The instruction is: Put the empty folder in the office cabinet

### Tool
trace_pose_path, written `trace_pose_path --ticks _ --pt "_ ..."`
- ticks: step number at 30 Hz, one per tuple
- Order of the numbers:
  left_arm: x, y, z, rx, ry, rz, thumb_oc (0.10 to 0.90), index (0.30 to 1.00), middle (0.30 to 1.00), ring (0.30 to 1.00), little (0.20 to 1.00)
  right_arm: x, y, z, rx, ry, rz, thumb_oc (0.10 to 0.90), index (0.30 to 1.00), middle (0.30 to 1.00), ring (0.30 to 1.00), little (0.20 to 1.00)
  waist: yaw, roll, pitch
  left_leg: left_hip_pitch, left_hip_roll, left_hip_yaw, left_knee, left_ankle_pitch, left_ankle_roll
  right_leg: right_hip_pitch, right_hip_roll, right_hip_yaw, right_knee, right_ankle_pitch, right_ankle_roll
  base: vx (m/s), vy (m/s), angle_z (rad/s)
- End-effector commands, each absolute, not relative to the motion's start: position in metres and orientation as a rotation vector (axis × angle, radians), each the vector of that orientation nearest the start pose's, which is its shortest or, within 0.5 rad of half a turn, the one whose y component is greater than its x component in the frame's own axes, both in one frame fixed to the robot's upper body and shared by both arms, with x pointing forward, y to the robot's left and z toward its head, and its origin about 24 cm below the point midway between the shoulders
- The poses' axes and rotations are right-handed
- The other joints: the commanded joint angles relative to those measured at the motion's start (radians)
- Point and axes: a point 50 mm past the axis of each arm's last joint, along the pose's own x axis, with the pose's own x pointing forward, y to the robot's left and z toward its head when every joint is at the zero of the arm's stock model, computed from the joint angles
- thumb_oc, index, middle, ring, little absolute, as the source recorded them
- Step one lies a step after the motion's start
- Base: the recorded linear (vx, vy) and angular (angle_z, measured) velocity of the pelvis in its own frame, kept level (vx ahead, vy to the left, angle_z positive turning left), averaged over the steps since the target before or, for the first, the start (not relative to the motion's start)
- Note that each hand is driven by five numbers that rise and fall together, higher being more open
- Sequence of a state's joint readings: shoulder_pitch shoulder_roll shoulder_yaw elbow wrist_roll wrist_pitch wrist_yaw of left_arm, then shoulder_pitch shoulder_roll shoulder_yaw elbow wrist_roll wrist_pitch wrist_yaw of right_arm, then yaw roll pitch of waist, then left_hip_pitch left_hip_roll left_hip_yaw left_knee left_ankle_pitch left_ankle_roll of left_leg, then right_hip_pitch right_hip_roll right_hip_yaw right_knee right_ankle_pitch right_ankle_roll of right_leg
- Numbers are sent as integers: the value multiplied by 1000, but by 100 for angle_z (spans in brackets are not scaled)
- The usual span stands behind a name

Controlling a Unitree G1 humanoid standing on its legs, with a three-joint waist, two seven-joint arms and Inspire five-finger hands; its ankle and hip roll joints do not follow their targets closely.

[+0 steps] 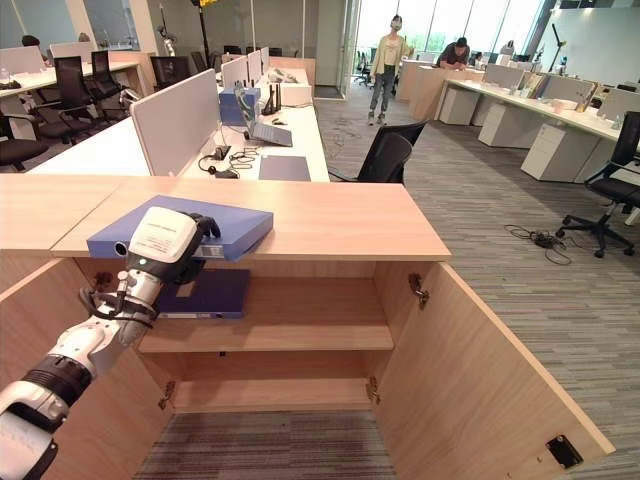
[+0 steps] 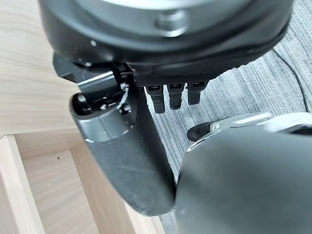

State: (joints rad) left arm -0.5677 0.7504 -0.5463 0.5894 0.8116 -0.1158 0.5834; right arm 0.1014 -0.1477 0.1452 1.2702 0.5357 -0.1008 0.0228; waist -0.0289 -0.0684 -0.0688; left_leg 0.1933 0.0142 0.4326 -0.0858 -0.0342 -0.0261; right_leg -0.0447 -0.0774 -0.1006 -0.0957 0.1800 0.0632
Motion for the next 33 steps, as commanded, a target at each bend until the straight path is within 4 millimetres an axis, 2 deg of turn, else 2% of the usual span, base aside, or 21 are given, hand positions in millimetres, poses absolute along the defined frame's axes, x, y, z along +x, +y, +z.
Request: trace_pose_path --ticks 1,5,9,10,11,13,14,15,16,17,18,20,22,23,24,26,28,29,30,32,33 --pt "357 247 144 1689 -479 220 400 300 300 300 300 68 -211 -170 217 1186 -334 800 900 900 900 900 -7 45 30 11 -11 -137 -1 -68 -10 98 19 -21 30 -108 82 0 0 0" --pt "361 239 150 1648 -500 228 400 300 300 300 300 69 -212 -170 216 1182 -337 800 900 900 900 900 -9 46 32 11 -11 -138 -1 -68 -9 98 18 -19 31 -108 82 0 0 0" --pt "350 197 181 1473 -735 151 400 300 300 300 300 70 -212 -170 223 1176 -340 800 900 900 900 900 -1 44 40 8 -10 -149 -1 -69 -7 100 17 -25 29 -110 83 6 4 2" --pt "334 171 194 1376 -871 46 400 300 300 300 300 72 -212 -169 235 1173 -344 800 900 900 900 900 9 42 44 5 -10 -156 -1 -70 -6 99 15 -31 28 -111 83 19 12 6" --pt "333 171 195 1375 -868 45 400 300 300 300 300 72 -212 -169 233 1173 -343 800 900 900 900 900 8 43 44 5 -10 -157 -1 -70 -6 99 15 -31 28 -112 83 13 13 6" --pt "300 139 209 1154 -999 -182 400 300 300 300 300 71 -215 -169 256 1173 -354 800 900 900 900 900 21 41 50 -1 -12 -168 -1 -70 -5 100 11 -40 26 -113 82 14 7 11" --pt "298 140 210 1151 -994 -185 400 300 300 300 300 71 -215 -169 255 1173 -353 800 900 900 900 900 19 42 50 -1 -12 -168 -1 -70 -5 100 11 -40 26 -113 82 18 7 11" --pt "287 134 213 1072 -1008 -261 400 300 300 300 300 70 -215 -170 263 1179 -350 800 900 900 900 900 23 44 50 -2 -12 -171 -1 -70 -4 100 9 -44 25 -112 81 3 3 10" --pt "266 126 225 863 -1032 -413 400 300 300 300 300 67 -215 -170 278 1193 -342 800 900 900 900 900 30 45 53 -8 -14 -177 -1 -70 -3 101 7 -48 24 -111 80 3 3 9" --pt "259 126 229 723 -1019 -484 400 300 300 300 300 66 -213 -171 290 1205 -331 800 900 900 900 900 35 47 54 -9 -16 -179 -1 -69 -3 101 6 -50 23 -110 79 -1 1 7" --pt "258 127 230 719 -1014 -489 400 300 300 300 300 66 -213 -171 289 1205 -330 800 900 900 900 900 33 47 54 -9 -16 -179 -1 -69 -3 101 6 -51 23 -110 80 0 0 0" --pt "248 128 237 406 -936 -707 400 300 300 300 300 65 -210 -172 312 1221 -298 800 900 900 900 900 36 50 54 -12 -18 -181 -1 -67 -3 102 4 -56 21 -107 79 0 0 0" --pt "247 133 232 74 -791 -887 400 300 300 300 300 68 -206 -172 328 1220 -254 800 900 900 900 900 41 53 56 -14 -21 -182 -1 -65 -2 101 0 -58 22 -102 77 -2 -11 2" --pt "248 136 223 -168 -687 -964 400 300 300 300 300 71 -202 -172 333 1217 -228 800 900 900 900 900 43 54 56 -15 -22 -182 -1 -64 -2 102 -1 -61 22 -100 77 0 -18 5" --pt "248 137 223 -169 -687 -965 400 300 300 300 300 71 -202 -172 333 1217 -228 800 900 900 900 900 43 54 56 -15 -22 -182 -1 -64 -2 102 -1 -61 22 -100 77 0 0 0" --pt "253 140 211 -352 -581 -976 400 300 300 300 300 79 -200 -170 339 1188 -216 800 900 900 900 900 44 56 58 -18 -22 -182 -1 -61 -3 103 -2 -63 23 -99 78 -2 -16 6" --pt "257 149 203 -457 -531 -920 400 300 300 300 300 90 -198 -167 343 1133 -197 800 900 900 900 900 44 56 61 -19 -21 -184 -1 -58 -4 103 -2 -62 24 -99 79 -11 -21 9" --pt "262 161 189 -553 -485 -830 400 300 300 300 300 103 -196 -162 346 1049 -173 800 900 900 900 900 44 56 66 -24 -20 -186 -1 -53 -6 102 -2 -61 27 -101 79 0 0 0" --pt "262 162 189 -553 -485 -830 400 300 300 300 300 103 -196 -162 345 1050 -173 800 900 900 900 900 43 57 66 -24 -20 -186 -1 -53 -6 102 -2 -61 27 -101 79 0 0 0" --pt "265 176 173 -650 -444 -726 400 300 300 300 300 121 -195 -150 363 916 -141 800 900 900 900 900 41 56 69 -28 -20 -187 -1 -49 -8 100 -1 -61 30 -104 79 0 0 0" --pt "265 177 173 -650 -444 -726 400 300 300 300 300 120 -195 -150 363 916 -141 800 900 900 900 900 41 56 69 -28 -20 -187 -1 -49 -8 100 -1 -61 30 -104 79 0 0 0"
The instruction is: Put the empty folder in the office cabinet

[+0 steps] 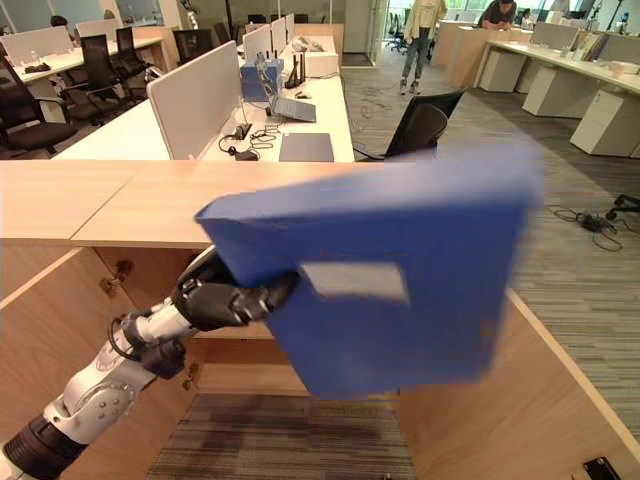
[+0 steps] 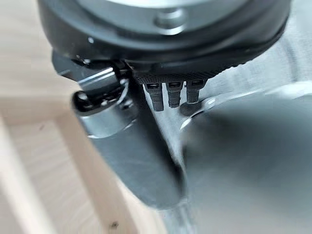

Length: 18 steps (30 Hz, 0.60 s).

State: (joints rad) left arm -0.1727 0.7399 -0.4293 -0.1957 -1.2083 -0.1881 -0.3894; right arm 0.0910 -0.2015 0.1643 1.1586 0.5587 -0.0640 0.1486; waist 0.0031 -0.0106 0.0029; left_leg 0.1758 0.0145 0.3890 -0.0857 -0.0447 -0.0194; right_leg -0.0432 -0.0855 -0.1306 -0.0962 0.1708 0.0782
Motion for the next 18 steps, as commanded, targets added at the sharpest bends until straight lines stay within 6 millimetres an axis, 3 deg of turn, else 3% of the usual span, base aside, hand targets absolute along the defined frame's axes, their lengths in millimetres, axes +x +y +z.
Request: trace_pose_path --ticks 1,5,10,14,18 --pt "265 185 168 -661 -445 -677 400 300 300 300 300 127 -196 -144 354 868 -123 800 900 900 900 900 9 -3 -2 -11 -20 -145 -2 -37 -15 98 7 -31 32 -96 64 0 0 0" --pt "261 207 151 -608 -409 -538 400 300 300 300 300 139 -202 -128 307 757 -83 800 900 900 900 900 12 -2 -2 -11 -19 -150 -2 -33 -16 100 6 -36 32 -99 62 0 0 0" --pt "258 231 116 -312 -247 -330 400 300 300 300 300 166 -209 -104 201 625 -26 800 900 900 900 900 23 1 2 -13 -18 -155 -2 -27 -14 102 4 -47 33 -100 61 0 -8 5" --pt "252 249 97 -115 -161 -232 400 300 300 300 300 192 -221 -65 105 431 -6 800 900 900 900 900 24 4 8 -15 -17 -160 -2 -25 -11 100 2 -52 34 -104 62 -3 -7 6" --pt "246 255 93 -87 -166 -188 400 300 300 300 300 212 -234 -19 -5 218 -16 800 900 900 900 900 22 9 12 -14 -17 -159 -2 -28 -5 97 0 -51 36 -107 62 0 0 0"
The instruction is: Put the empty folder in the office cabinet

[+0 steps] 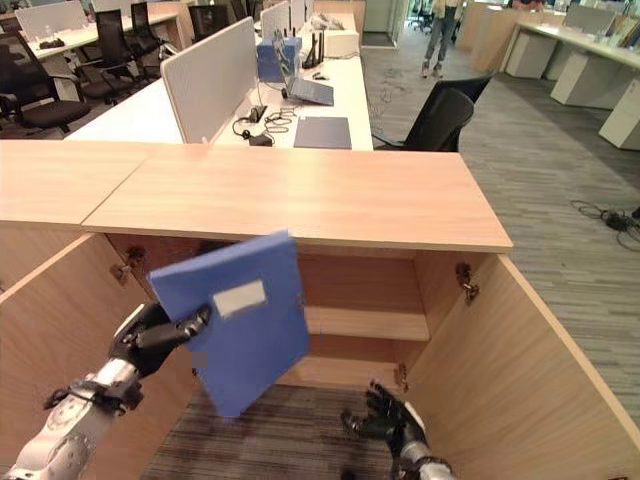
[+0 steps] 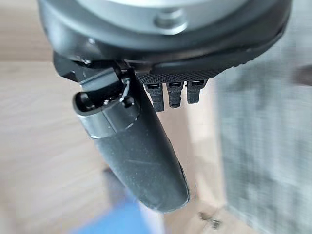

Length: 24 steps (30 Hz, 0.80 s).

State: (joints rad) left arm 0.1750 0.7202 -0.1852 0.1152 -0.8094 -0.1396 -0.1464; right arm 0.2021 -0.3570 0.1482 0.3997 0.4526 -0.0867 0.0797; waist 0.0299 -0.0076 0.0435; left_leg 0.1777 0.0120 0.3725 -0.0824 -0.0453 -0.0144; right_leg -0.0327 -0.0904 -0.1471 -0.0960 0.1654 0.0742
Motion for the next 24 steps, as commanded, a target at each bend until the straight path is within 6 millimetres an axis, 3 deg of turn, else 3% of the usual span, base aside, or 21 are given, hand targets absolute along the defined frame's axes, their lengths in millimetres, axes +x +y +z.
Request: trace_pose_path --ticks 1,2,3,5,12,14,24 --pt "247 256 92 -81 -170 -171 400 300 300 300 300 218 -235 -3 -36 143 -15 800 900 900 900 900 -7 8 -29 -16 -14 -140 -5 -29 -8 85 5 -36 37 -102 66 0 0 0" --pt "247 256 92 -81 -170 -171 400 300 300 300 300 218 -235 -3 -37 143 -15 800 900 900 900 900 -6 8 -29 -16 -14 -140 -5 -29 -8 85 5 -36 37 -102 66 0 0 0" --pt "251 253 94 -72 -188 -167 400 300 300 300 300 226 -231 23 -67 25 19 800 900 900 900 900 -8 9 -26 -17 -13 -139 -5 -30 -6 85 3 -33 36 -102 65 0 0 0" --pt "253 250 95 -67 -198 -175 400 300 300 300 300 229 -226 35 -63 -26 64 800 900 900 900 900 -8 7 -25 -19 -12 -138 -5 -29 -5 84 3 -33 36 -103 65 0 0 0" --pt "265 233 100 -61 -221 -253 400 300 300 300 300 243 -194 40 -40 -33 273 800 900 900 900 900 3 5 -26 -20 -12 -137 -5 -27 -5 83 2 -38 38 -105 63 -12 -1 -2" --pt "271 221 103 -60 -228 -317 400 300 300 300 300 248 -172 41 53 -16 429 800 900 900 900 900 9 2 -28 -22 -11 -138 -5 -25 -6 83 2 -42 38 -106 62 0 0 0" --pt "277 201 107 -53 -225 -456 400 300 300 300 300 263 -150 61 198 -86 554 800 900 900 900 900 17 5 -37 -23 -12 -139 -5 -23 -7 83 0 -45 39 -105 61 0 0 0"
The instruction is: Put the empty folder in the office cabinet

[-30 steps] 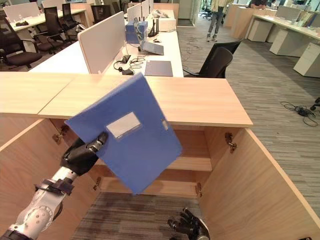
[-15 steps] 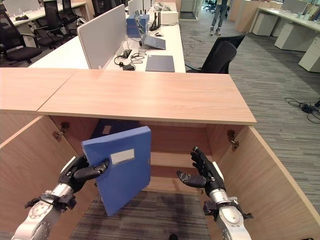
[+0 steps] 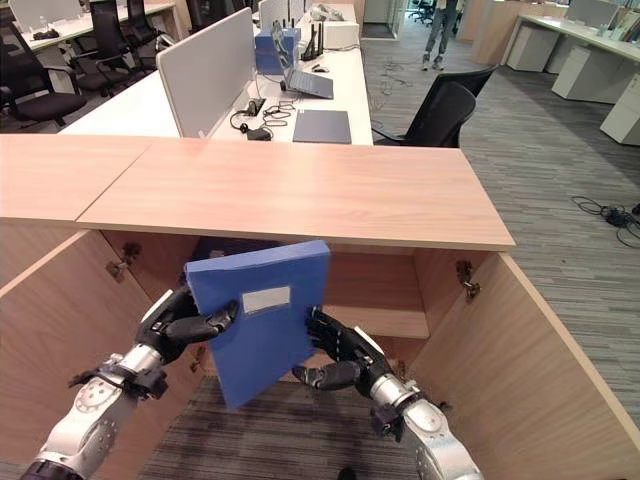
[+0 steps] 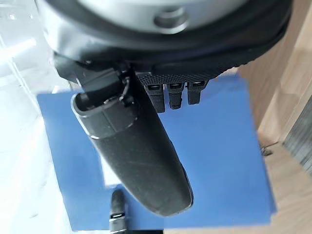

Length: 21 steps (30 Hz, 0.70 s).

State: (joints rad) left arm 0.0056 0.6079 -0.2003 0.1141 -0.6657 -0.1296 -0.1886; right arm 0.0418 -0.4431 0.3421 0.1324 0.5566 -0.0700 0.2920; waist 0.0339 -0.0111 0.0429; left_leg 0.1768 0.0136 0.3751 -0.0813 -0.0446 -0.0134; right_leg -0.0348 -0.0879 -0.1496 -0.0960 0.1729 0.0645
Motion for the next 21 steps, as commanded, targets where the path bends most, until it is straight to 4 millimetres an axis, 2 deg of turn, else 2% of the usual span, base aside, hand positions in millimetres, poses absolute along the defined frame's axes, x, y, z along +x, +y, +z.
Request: trace_pose_path --ticks 1,7,8,11,15,21 --pt "277 199 108 -50 -226 -479 400 300 300 300 300 266 -151 64 196 -100 553 800 900 900 900 900 13 9 -38 -21 -14 -142 -6 -24 -8 85 -3 -44 40 -112 71 0 0 0" --pt "273 190 112 -37 -218 -594 400 300 300 300 300 273 -153 76 178 -154 546 800 900 900 900 900 14 9 -41 -20 -14 -144 -6 -25 -8 88 -3 -48 39 -111 72 0 0 1" --pt "271 187 114 -29 -201 -657 400 300 300 300 300 277 -157 82 160 -176 529 800 900 900 900 900 14 10 -44 -20 -14 -145 -6 -26 -8 90 -3 -48 40 -111 72 8 -2 5" --pt "268 191 117 -2 -189 -690 400 300 300 300 300 278 -168 87 120 -198 490 800 900 900 900 900 16 8 -46 -19 -14 -145 -6 -27 -8 89 -5 -49 41 -110 74 8 -5 6" --pt "271 209 111 41 -185 -564 400 300 300 300 300 269 -197 83 79 -189 375 800 900 900 900 900 10 4 -43 -24 -14 -149 -6 -26 -6 85 -4 -50 43 -111 73 0 0 0" --pt "276 225 109 102 -196 -436 400 300 300 300 300 256 -217 74 38 -148 291 800 900 900 900 900 1 2 -39 -27 -15 -147 -6 -29 -6 81 -3 -49 44 -113 73 0 0 0"
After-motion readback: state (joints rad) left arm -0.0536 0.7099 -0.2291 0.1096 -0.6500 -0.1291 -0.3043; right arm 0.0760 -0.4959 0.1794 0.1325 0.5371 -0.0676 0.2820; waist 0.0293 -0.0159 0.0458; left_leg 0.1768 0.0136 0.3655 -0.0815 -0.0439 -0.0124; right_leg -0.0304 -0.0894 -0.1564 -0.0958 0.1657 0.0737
